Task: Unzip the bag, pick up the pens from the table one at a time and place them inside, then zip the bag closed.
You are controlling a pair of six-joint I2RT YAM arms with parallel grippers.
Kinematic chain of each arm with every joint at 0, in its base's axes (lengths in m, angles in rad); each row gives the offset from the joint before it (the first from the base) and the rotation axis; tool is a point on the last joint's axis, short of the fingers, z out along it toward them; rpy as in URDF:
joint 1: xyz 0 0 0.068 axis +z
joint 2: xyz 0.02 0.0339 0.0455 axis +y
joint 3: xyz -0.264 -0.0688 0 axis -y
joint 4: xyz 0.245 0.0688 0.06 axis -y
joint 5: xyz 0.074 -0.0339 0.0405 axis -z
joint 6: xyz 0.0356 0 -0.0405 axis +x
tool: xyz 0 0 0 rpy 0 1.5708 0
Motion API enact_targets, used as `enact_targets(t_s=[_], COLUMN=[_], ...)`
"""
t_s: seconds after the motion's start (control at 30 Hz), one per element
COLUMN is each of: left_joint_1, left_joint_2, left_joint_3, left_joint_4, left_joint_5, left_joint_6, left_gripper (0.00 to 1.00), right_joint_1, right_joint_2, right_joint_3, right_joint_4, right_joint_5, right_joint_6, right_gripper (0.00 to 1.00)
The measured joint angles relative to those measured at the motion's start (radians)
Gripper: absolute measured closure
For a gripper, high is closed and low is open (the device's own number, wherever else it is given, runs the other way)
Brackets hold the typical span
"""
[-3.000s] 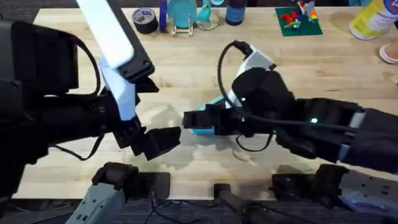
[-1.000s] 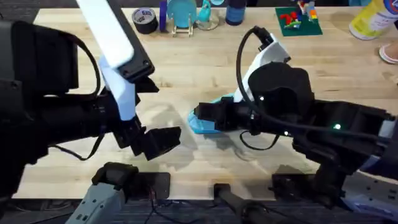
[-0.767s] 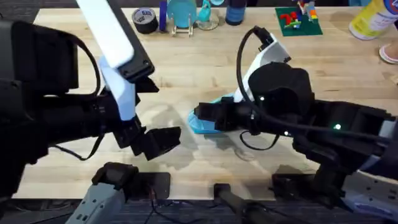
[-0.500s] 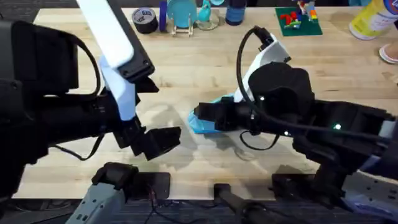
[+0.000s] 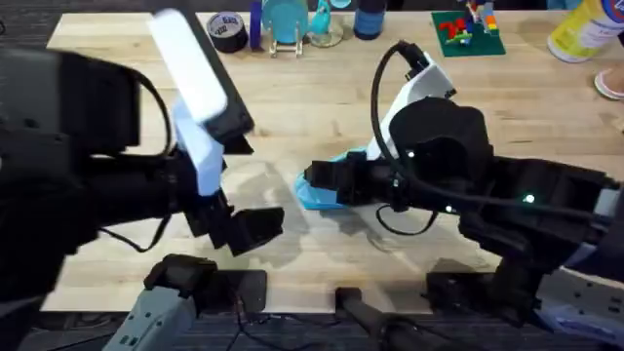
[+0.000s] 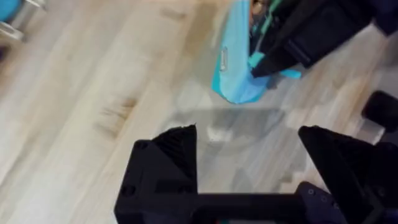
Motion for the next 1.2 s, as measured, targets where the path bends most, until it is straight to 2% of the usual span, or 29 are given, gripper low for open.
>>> enact_targets(t_s=[0.2, 0.37, 0.63, 0.8, 0.97, 1.2], left_joint_1=[0.000, 0.000, 0.000, 0.000, 0.000, 0.000], left_joint_2=[0.000, 0.000, 0.000, 0.010, 0.089, 0.273], left_joint_3=[-0.104, -0.178, -0.306, -0.359, -0.364, -0.365], left_joint_4=[0.059, 0.171, 0.373, 0.469, 0.535, 0.641], left_joint_5=[0.061, 0.104, 0.138, 0.185, 0.231, 0.296], left_joint_6=[0.081, 0.135, 0.157, 0.161, 0.164, 0.164], left_gripper=[0.008, 0.008, 0.008, 0.008, 0.008, 0.007], right_joint_1=[0.000, 0.000, 0.000, 0.000, 0.000, 0.000], right_joint_2=[0.000, 0.000, 0.000, 0.000, 0.000, 0.000], right_joint_3=[0.000, 0.000, 0.000, 0.000, 0.000, 0.000], right_joint_4=[0.000, 0.000, 0.000, 0.000, 0.000, 0.000], right_joint_5=[0.000, 0.000, 0.000, 0.000, 0.000, 0.000], right_joint_6=[0.000, 0.000, 0.000, 0.000, 0.000, 0.000], right_gripper=[0.970, 0.971, 0.971, 0.971, 0.971, 0.971])
